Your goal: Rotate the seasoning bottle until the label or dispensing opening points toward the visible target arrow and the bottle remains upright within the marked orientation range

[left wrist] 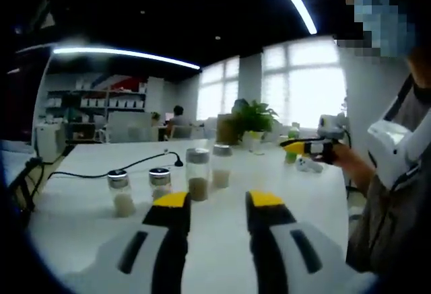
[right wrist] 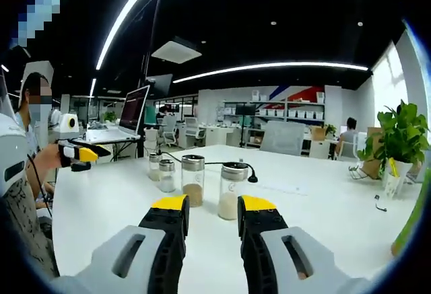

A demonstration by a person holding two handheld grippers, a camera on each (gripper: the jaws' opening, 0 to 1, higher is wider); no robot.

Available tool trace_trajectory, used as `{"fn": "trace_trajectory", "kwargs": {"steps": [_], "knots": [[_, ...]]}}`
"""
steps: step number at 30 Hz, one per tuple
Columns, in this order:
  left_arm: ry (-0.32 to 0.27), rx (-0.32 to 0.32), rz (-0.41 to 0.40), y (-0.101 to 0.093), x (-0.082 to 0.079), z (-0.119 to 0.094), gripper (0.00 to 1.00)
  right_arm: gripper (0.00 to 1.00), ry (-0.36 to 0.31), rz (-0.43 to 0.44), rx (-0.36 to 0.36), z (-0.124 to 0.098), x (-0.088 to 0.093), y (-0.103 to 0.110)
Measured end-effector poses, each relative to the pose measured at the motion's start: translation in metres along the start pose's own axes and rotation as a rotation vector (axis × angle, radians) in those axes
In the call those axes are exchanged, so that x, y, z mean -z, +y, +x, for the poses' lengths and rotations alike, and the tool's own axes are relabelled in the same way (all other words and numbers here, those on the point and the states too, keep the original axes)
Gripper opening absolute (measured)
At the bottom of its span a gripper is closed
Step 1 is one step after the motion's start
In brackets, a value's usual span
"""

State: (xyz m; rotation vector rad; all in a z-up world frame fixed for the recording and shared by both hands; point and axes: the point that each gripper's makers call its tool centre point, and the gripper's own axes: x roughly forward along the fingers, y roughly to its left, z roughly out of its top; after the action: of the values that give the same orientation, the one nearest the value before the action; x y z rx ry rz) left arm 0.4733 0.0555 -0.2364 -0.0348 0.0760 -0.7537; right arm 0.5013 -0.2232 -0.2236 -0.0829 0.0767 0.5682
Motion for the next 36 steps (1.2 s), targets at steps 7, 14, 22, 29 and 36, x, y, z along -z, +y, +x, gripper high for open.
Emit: {"fn": "trace_trajectory", "kwargs": {"steps": [7,14,22,29,36], "knots": [[0.010,-0.034,-0.018,0.009,0.012,-0.004,0.34,0.29,0.038,0.001,-0.013,0.011,0.005,0.002],[-0.002,-0.035,-0.009,0.009,0.008,-0.007,0.34,0.31,0.049,0.015,-0.053,0.028,-0.005,0.007],[0.025,-0.092,0.019,0.022,0.017,-0.026,0.33,0.33,0.009,-0.013,-0.073,0.045,-0.029,0.015],[0.028,-0.108,0.005,0.023,0.025,-0.042,0.33,0.34,0.026,-0.020,-0.121,0.066,-0.025,0.038],[0.012,-0.125,0.002,0.030,0.022,-0.052,0.32,0.34,0.035,-0.009,-0.135,0.089,-0.021,0.045]]}}
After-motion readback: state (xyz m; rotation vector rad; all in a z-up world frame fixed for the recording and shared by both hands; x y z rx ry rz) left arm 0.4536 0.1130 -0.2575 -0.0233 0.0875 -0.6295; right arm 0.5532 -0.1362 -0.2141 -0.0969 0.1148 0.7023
